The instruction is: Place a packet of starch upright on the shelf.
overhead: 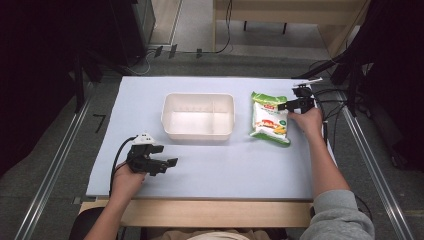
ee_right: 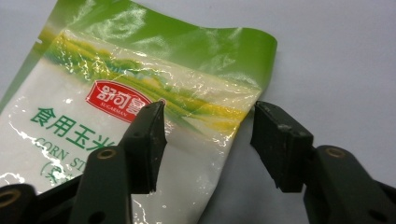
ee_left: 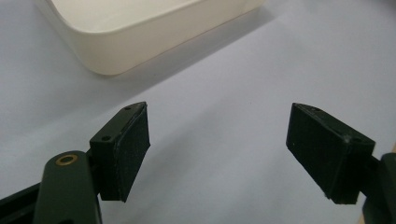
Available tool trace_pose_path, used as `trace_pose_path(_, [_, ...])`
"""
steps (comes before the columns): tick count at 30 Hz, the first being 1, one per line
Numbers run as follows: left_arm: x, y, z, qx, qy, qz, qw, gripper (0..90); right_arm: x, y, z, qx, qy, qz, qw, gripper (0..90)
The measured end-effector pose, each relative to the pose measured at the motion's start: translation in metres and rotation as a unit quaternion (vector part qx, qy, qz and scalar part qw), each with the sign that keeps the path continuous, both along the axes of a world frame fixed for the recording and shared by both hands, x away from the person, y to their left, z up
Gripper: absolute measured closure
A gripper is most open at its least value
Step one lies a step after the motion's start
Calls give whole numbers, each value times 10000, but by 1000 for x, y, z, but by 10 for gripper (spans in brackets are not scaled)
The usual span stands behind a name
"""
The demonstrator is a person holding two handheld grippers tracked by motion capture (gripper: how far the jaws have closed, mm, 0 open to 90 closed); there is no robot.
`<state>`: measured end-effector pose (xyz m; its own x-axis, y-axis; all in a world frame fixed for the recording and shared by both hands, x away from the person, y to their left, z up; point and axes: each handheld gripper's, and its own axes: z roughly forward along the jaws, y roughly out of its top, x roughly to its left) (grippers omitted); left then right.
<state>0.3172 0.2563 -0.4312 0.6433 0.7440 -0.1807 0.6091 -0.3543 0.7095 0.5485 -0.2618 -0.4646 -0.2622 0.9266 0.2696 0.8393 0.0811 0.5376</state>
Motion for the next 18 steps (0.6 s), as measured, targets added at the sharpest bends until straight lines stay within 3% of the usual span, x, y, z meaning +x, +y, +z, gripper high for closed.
trace_pose_path(5, [0, 0, 0, 32, -10, -14, 10000, 220, -2, 9, 3, -11, 174, 129, 9998, 481])
trace_pose_path(11, [0, -1, 0, 40, -6, -62, 10000, 220, -4, 26, 3, -146, 110, 351, 9992, 521])
trace_pose_path(14, [0, -1, 0, 39, 7, -60, 10000, 220, -6, 29, 2, -448, -76, 348, 9984, 660])
trace_pose_path(18, [1, -2, 0, 33, -14, -62, 10000, 220, -9, 31, 1, -656, -207, 285, 9972, 759])
